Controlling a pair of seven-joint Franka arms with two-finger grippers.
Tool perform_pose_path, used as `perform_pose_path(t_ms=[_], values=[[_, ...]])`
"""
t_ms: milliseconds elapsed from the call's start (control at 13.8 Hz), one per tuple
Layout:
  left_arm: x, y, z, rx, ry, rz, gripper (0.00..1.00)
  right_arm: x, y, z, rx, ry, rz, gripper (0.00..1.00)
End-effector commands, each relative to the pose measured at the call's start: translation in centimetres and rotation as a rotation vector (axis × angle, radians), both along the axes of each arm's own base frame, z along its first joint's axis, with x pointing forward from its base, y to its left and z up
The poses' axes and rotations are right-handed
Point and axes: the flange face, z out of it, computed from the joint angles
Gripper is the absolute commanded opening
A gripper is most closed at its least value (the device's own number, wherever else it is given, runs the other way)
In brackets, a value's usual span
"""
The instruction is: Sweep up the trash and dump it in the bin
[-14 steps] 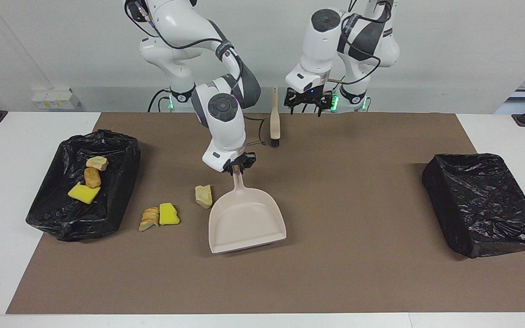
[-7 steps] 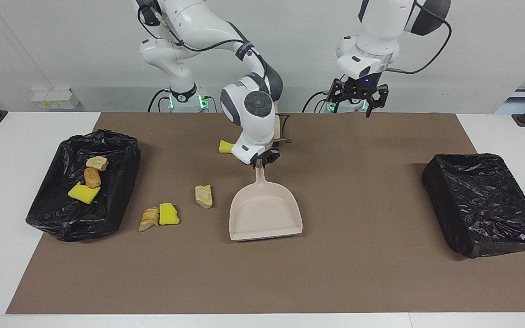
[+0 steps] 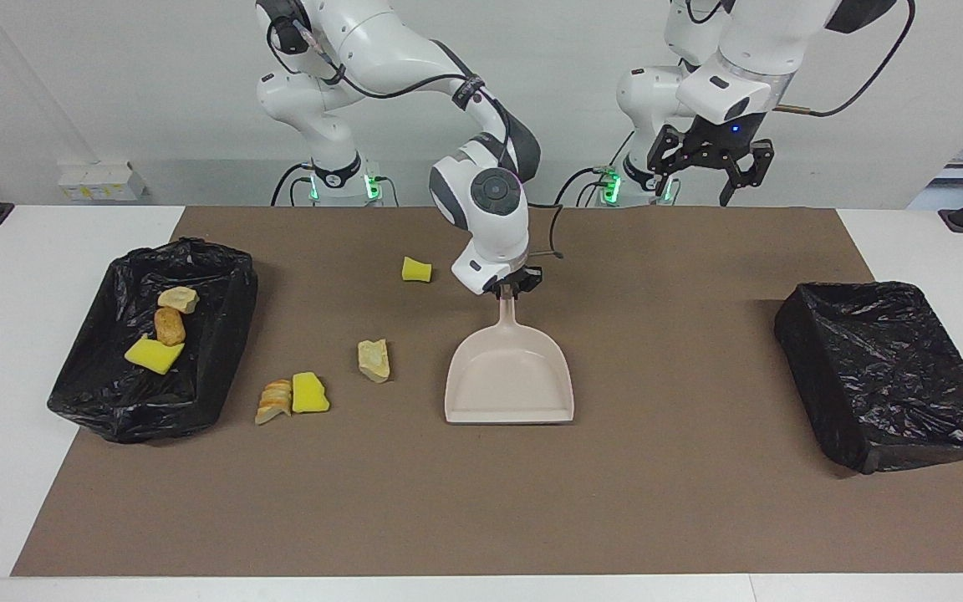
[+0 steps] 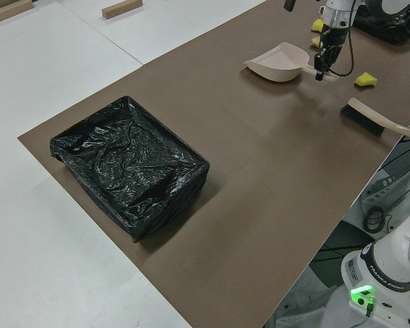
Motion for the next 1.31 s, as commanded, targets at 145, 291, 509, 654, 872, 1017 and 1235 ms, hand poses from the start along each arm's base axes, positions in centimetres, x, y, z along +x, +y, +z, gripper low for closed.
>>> perform_pose_path(t_ms=[145, 291, 509, 654, 872, 1017, 1235], values=[[1.1, 1.6, 0.6, 0.016, 0.009, 0.020, 1.00, -1.0, -0.3, 0.2, -0.036, 0.086, 0.011, 1.00], [1.1, 1.5, 0.6, 0.030, 0.005, 0.016, 1.00, -3.1, -0.9, 0.8, -0.087, 0.157, 0.022, 1.00], [0.8, 1.5, 0.9, 0.036, -0.011, 0.015, 1.00, -8.2, 0.1, 3.0, -0.048, 0.167, 0.025, 1.00], [1.1, 2.9, 0.7, 0.038, -0.005, 0.037, 1.00, -11.3, -0.1, 3.7, -0.046, 0.121, -0.022, 1.00], [1.3, 3.6, 0.7, 0.038, -0.005, 0.049, 1.00, -17.9, 0.5, 3.2, -0.020, 0.078, -0.040, 1.00], [1.3, 3.6, 0.6, 0.039, -0.004, 0.032, 1.00, -21.2, 0.5, 2.7, -0.019, 0.041, -0.052, 1.00], [1.4, 3.7, 0.5, 0.039, -0.004, 0.003, 1.00, -25.5, 0.7, 2.6, -0.047, 0.041, -0.080, 1.00]])
